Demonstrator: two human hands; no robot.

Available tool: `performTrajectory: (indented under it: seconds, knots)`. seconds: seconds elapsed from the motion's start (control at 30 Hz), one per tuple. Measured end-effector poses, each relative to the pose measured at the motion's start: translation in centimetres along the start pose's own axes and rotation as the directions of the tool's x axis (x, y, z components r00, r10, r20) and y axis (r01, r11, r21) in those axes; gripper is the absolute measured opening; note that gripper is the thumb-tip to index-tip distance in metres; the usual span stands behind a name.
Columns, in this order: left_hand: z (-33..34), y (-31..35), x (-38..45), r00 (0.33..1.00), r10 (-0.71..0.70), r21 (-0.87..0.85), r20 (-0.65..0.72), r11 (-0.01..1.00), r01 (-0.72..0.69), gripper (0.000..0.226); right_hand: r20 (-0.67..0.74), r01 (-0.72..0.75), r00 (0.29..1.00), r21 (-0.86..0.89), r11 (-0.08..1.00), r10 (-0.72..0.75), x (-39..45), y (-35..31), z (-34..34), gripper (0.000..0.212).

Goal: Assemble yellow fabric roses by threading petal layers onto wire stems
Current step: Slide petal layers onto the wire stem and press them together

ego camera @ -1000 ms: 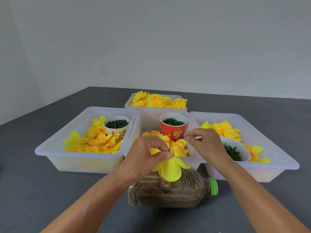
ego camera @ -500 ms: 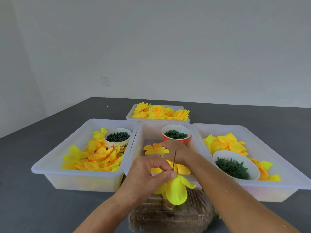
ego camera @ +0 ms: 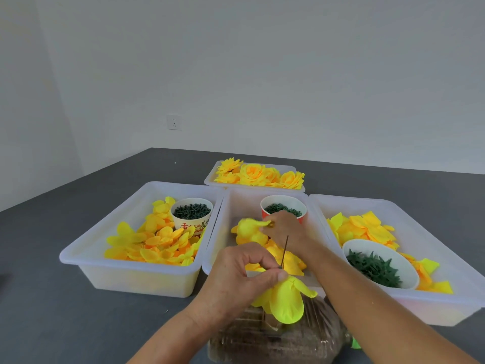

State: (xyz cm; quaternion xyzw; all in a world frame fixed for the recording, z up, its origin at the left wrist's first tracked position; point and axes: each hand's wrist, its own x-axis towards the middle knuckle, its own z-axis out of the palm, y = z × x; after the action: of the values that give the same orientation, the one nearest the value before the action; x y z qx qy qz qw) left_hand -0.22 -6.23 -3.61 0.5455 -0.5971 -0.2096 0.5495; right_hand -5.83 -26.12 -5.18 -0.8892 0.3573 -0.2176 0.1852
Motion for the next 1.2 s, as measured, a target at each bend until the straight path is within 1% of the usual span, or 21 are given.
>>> performTrajectory:
  seconds: [0.03,0.07,0.1,0.13,0.2,0.23,0.27,0.33,0.4,0.43,0.5,0.57,0.6,0.63,0.73,0.87,0.93,1.0,1.07,1.13,1.2]
  knots:
    - [0.0,0.0,0.0,1.0,-0.005,-0.001,-0.003,1.0,0.005,0.016,-0.016,-0.074,0.997,0.13,0.989,0.077,-0.3,0.1,-0.5,0.015]
    - [0.1,0.0,0.0,1.0,-0.009,-0.003,-0.007,1.0,0.009,0.015,-0.028,-0.144,0.987,0.283,0.948,0.158,-0.6,0.2,-1.0,0.019]
    - [0.1,0.1,0.1,1.0,-0.012,-0.004,-0.011,1.0,0.012,0.015,-0.023,-0.212,0.968,0.447,0.869,0.248,-1.2,0.3,-1.4,0.02]
    - [0.2,0.1,0.1,1.0,-0.013,-0.001,-0.014,1.0,0.013,0.014,-0.008,-0.26,0.945,0.591,0.763,0.328,-1.7,0.2,-2.0,0.02]
    - [0.3,0.2,0.1,1.0,-0.011,0.012,-0.02,1.0,0.011,0.014,0.095,-0.332,0.901,0.779,0.533,0.423,-3.0,0.1,-2.9,0.018]
    - [0.3,0.2,0.1,1.0,-0.011,0.014,-0.022,1.0,0.011,0.014,0.155,-0.357,0.889,0.825,0.439,0.431,-3.7,-0.1,-3.4,0.015]
    - [0.3,0.2,0.1,1.0,-0.012,0.014,-0.024,1.0,0.012,0.014,0.203,-0.373,0.883,0.85,0.372,0.423,-4.4,-0.3,-3.9,0.013]
    - [0.3,0.2,0.0,0.999,-0.018,0.015,-0.027,1.0,0.018,0.013,0.262,-0.388,0.882,0.876,0.287,0.392,-5.6,-0.4,-4.9,0.012]
    - [0.3,0.1,0.0,0.999,-0.024,0.017,-0.029,1.0,0.025,0.012,0.296,-0.395,0.884,0.887,0.239,0.362,-6.7,-0.6,-5.8,0.017]
    - [0.3,0.1,0.0,0.999,-0.026,0.019,-0.028,0.999,0.026,0.012,0.304,-0.396,0.886,0.889,0.23,0.351,-7.2,-0.6,-6.1,0.02]
    - [0.2,0.1,0.0,0.999,-0.021,0.023,-0.025,1.0,0.021,0.012,0.303,-0.391,0.895,0.886,0.247,0.328,-8.1,-0.9,-6.7,0.029]
    - [0.2,0.2,0.0,1.0,-0.015,0.029,-0.022,0.999,0.016,0.014,0.296,-0.379,0.904,0.888,0.261,0.308,-8.7,-1.3,-7.4,0.046]
    - [0.1,0.2,0.0,1.0,-0.016,0.034,-0.02,0.999,0.017,0.016,0.291,-0.37,0.909,0.893,0.256,0.299,-9.0,-1.4,-7.7,0.051]
    - [0.1,0.2,0.1,1.0,-0.017,0.037,-0.019,0.999,0.017,0.017,0.284,-0.356,0.915,0.902,0.245,0.285,-9.2,-1.5,-8.1,0.049]
    - [0.1,0.1,0.2,1.0,-0.016,0.042,-0.017,0.999,0.016,0.018,0.271,-0.319,0.933,0.926,0.199,0.236,-9.9,-1.8,-9.4,0.031]
    - [0.1,0.0,0.2,1.0,-0.011,0.063,-0.013,0.998,0.012,0.016,0.306,-0.323,0.945,0.929,0.181,0.116,-10.8,-2.5,-10.8,0.025]
    - [0.0,0.0,0.2,1.0,-0.011,0.069,-0.012,0.998,0.012,0.015,0.32,-0.327,0.945,0.922,0.206,0.068,-11.2,-3.0,-11.3,0.026]
    - [0.0,0.1,0.2,1.0,-0.01,0.072,-0.011,0.997,0.011,0.015,0.315,-0.312,0.949,0.912,0.266,0.031,-11.4,-3.4,-11.6,0.032]
    - [0.0,0.1,0.1,1.0,-0.011,0.069,-0.012,0.998,0.012,0.017,0.307,-0.298,0.951,0.897,0.325,0.025,-11.5,-3.6,-11.7,0.04]
    - [0.0,0.2,0.1,1.0,-0.008,0.072,-0.014,0.997,0.009,0.021,0.307,-0.303,0.951,0.891,0.338,0.041,-11.5,-3.8,-11.8,0.043]
    - [0.0,0.3,0.1,1.0,-0.01,0.076,-0.014,0.997,0.011,0.023,0.311,-0.31,0.949,0.894,0.324,0.05,-11.4,-4.0,-11.9,0.042]
